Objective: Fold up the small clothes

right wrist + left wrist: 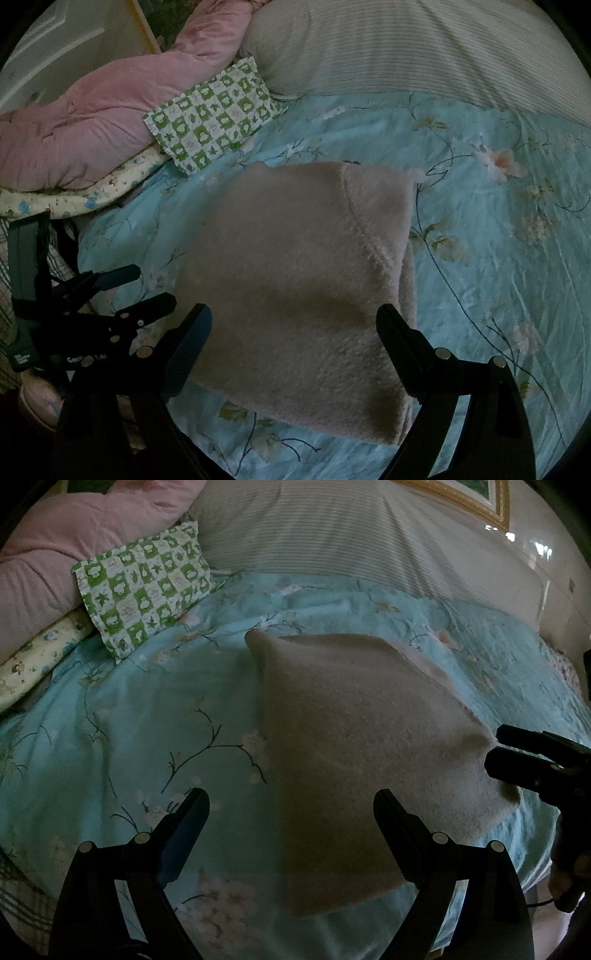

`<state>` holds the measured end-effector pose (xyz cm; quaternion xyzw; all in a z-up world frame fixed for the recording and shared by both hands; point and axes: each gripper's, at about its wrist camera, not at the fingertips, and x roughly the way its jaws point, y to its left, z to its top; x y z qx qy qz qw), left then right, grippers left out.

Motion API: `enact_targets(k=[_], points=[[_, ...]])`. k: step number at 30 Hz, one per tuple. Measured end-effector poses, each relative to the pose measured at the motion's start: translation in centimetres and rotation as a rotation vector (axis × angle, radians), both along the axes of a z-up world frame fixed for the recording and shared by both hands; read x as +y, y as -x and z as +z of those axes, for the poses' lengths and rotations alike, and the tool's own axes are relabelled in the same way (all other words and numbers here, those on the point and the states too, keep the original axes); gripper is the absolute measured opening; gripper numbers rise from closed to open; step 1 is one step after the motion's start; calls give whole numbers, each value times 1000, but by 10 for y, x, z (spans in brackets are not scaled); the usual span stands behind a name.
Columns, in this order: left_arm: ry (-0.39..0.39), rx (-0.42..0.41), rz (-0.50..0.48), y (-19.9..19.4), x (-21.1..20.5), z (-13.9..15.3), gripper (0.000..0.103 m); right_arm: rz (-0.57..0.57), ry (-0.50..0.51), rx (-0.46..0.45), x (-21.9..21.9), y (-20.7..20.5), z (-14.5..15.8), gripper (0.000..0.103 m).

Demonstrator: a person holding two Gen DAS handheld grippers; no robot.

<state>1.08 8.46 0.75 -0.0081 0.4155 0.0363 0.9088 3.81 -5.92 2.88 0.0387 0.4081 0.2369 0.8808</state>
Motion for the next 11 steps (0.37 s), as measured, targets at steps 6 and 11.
enact_targets(k=[6,11], points=[[3,4,0,-3,0,0,91,-10,-6,-2,-5,0,1,91],[6,-1,3,-5,1,1,91,-16,-10,-1,-9,-1,1,91]])
